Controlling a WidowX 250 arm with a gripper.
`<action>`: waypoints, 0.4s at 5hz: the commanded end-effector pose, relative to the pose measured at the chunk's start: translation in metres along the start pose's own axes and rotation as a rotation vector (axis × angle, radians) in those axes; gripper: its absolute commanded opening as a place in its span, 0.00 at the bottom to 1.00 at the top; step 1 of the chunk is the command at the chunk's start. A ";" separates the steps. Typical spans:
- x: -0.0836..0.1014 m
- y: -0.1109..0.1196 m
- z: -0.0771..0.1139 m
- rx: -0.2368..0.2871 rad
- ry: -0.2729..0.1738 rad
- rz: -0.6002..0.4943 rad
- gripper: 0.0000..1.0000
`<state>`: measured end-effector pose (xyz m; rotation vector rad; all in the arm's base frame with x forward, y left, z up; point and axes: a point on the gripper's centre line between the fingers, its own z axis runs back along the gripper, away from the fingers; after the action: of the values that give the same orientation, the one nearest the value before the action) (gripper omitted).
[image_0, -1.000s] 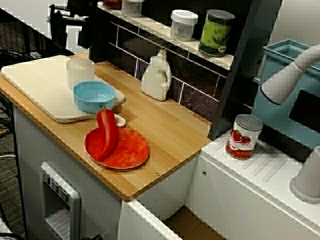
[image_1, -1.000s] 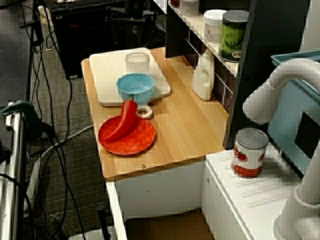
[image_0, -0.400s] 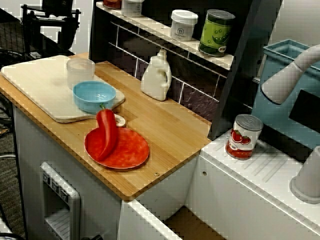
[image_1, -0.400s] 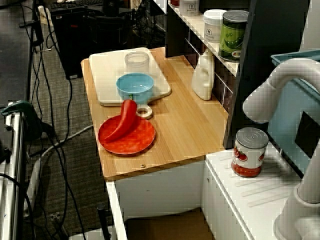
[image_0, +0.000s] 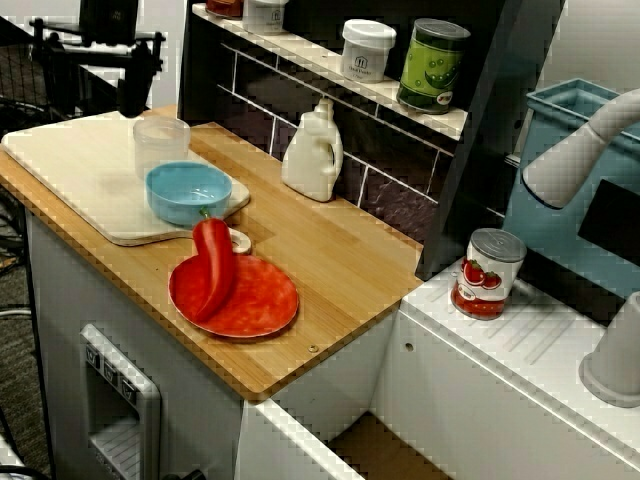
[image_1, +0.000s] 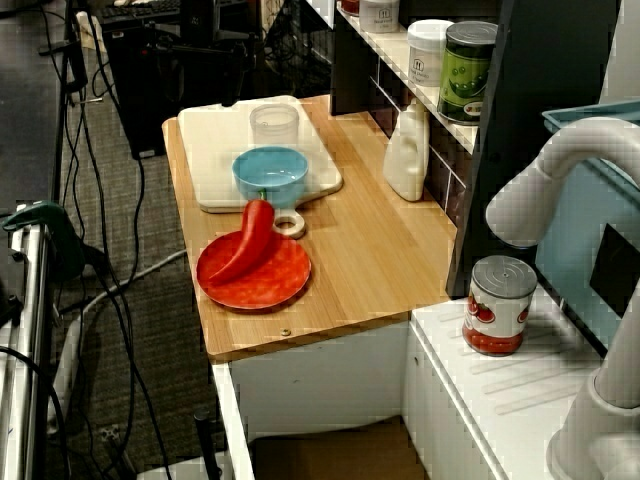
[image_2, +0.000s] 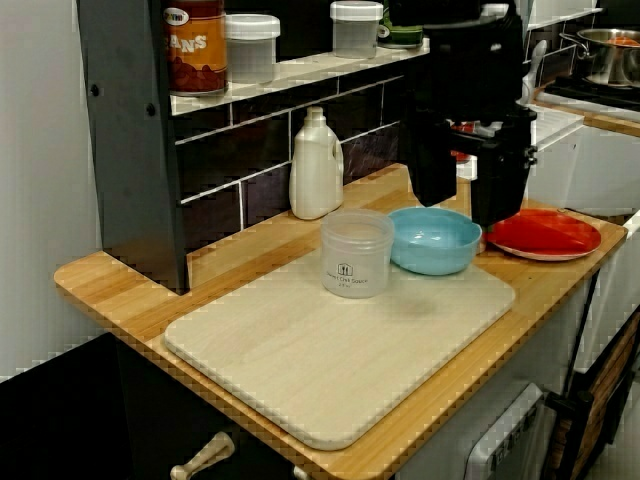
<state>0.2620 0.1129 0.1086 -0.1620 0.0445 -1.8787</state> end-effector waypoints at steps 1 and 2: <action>0.037 0.001 0.013 0.022 -0.059 -0.093 1.00; 0.053 0.006 0.008 -0.002 -0.084 -0.102 1.00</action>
<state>0.2526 0.0585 0.1034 -0.3189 -0.0026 -1.9649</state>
